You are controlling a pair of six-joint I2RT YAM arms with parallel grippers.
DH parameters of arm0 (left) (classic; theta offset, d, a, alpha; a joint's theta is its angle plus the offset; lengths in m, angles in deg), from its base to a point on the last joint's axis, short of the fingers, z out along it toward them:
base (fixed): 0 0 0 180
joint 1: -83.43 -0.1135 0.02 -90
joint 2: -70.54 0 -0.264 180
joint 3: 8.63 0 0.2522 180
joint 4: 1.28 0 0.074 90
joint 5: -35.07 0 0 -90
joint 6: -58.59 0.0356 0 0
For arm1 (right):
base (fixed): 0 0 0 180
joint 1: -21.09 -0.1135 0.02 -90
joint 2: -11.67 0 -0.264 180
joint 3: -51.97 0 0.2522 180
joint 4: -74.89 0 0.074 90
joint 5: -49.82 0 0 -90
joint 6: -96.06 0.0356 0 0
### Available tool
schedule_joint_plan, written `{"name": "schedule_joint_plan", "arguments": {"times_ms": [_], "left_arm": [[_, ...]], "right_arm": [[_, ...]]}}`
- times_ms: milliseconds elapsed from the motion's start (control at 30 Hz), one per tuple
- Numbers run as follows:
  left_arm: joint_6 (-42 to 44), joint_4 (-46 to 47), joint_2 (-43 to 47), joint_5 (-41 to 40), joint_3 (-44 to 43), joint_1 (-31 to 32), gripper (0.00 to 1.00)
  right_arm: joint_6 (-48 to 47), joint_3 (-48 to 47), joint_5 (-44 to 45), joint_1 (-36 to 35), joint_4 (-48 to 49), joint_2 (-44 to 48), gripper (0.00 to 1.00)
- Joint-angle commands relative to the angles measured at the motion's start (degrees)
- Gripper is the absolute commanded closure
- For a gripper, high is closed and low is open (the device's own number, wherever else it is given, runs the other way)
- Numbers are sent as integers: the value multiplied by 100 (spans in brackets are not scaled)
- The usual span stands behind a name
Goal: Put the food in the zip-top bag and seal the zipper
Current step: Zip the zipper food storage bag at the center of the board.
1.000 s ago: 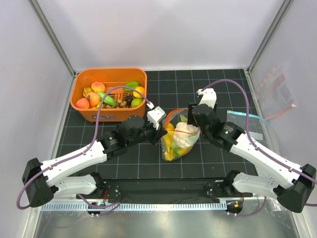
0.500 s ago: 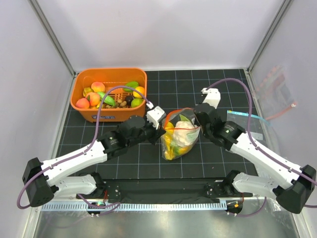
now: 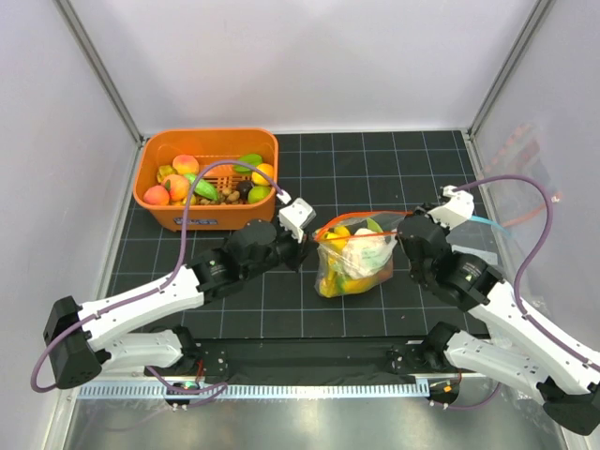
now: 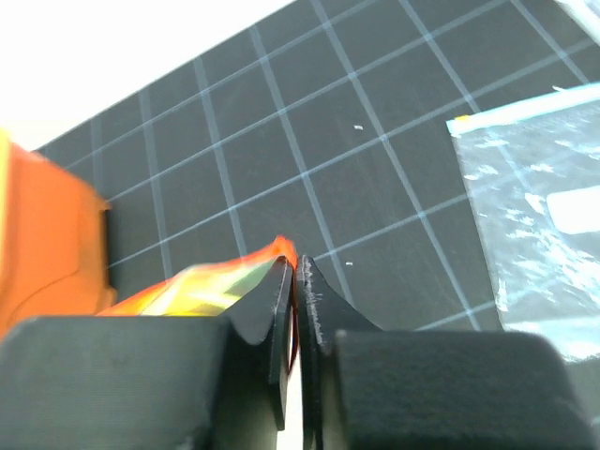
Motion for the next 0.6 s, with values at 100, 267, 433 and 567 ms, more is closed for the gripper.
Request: {"name": "schedule_joint_plan", "arguments": {"times_ms": [100, 267, 433, 567], "left_arm": [[140, -721, 536, -1711, 111, -135, 100], [359, -695, 379, -1175, 6, -127, 99], [702, -739, 44, -1525, -82, -127, 96], [825, -739, -44, -1948, -92, -127, 96]], "right_arm": [[695, -32, 1576, 129, -526, 282, 35], [-716, 320, 647, 129, 677, 651, 31], [-1441, 602, -393, 138, 1417, 985, 23], [-1169, 620, -86, 121, 1268, 1082, 17]]}}
